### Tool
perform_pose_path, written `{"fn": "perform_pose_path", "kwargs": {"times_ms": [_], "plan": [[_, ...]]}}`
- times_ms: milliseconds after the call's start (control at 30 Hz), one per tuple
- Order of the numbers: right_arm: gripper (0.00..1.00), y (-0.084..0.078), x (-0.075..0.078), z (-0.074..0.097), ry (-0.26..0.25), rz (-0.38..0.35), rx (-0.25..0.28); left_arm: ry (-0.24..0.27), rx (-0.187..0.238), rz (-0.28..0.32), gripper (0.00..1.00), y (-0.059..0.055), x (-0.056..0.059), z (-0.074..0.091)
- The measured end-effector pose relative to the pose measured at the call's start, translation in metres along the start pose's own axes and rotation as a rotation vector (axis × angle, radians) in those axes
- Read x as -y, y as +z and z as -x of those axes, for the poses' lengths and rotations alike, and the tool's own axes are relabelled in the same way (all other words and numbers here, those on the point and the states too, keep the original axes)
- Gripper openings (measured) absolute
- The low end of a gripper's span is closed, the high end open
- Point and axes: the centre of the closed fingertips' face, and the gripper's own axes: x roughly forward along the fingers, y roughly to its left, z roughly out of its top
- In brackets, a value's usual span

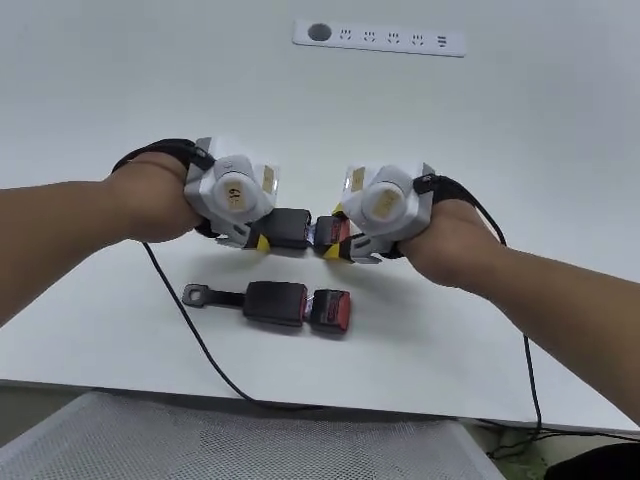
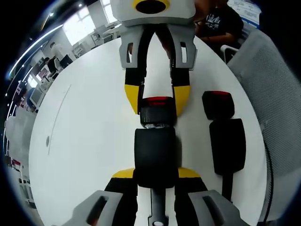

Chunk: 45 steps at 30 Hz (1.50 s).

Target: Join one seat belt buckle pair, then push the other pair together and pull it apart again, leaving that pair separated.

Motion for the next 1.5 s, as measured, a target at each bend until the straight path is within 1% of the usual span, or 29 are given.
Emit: {"fn": "perform_pose_path", "kwargs": {"times_ms": [200,233,300,433,500,633,733,833,867,933,1000,1167,1300,1367,1500], "plan": [[0.29,-0.002,0.000,0.002,0.002,0.003,-0.009,0.003,0.002,0.003,0.29,0.000,0.000,0.001],[0.29,-0.003,0.000,0.002,-0.002,0.001,-0.009,0.004,0.012,0.016,0.29,0.000,0.000,0.001],[0.29,-0.007,0.000,0.004,-0.007,-0.001,-0.006,0.007,0.022,0.015,0.29,-0.001,0.000,0.001],[0.29,-0.013,0.001,0.009,-0.010,-0.010,-0.001,0.007,0.025,0.015,0.29,0.000,0.000,0.001],[0.30,-0.014,0.001,0.010,-0.008,-0.019,0.010,0.006,0.029,0.016,0.29,0.000,0.000,0.001],[0.30,-0.012,0.000,0.010,-0.011,-0.011,0.002,0.002,0.025,0.017,0.30,0.000,0.000,0.000],[0.30,-0.017,-0.001,0.013,-0.012,-0.002,0.001,0.003,0.023,0.018,0.30,0.001,0.001,0.001],[0.30,-0.028,0.000,0.021,-0.013,-0.015,0.003,0.000,0.021,0.019,0.30,0.001,0.001,0.001],[0.30,-0.033,0.000,0.023,-0.017,-0.016,-0.008,-0.002,0.020,0.021,0.30,0.001,0.001,0.001],[0.30,-0.040,0.000,0.027,-0.020,-0.029,-0.002,-0.004,0.015,0.019,0.30,0.001,0.001,0.000],[0.31,-0.050,0.002,0.035,-0.026,-0.034,-0.011,-0.004,0.008,0.006,0.30,0.002,0.001,0.000],[0.31,-0.074,0.003,0.053,-0.033,-0.046,-0.022,0.001,0.001,0.007,0.30,0.001,0.001,0.001],[0.32,-0.092,0.004,0.065,-0.038,-0.054,-0.041,0.002,-0.008,0.009,0.31,0.001,0.001,0.000],[0.32,-0.101,0.003,0.071,-0.039,-0.046,-0.058,0.001,-0.016,0.005,0.31,0.002,0.002,0.000],[0.32,-0.107,0.004,0.076,-0.033,-0.049,-0.071,-0.001,-0.025,0.000,0.31,0.002,0.002,0.000]]}}
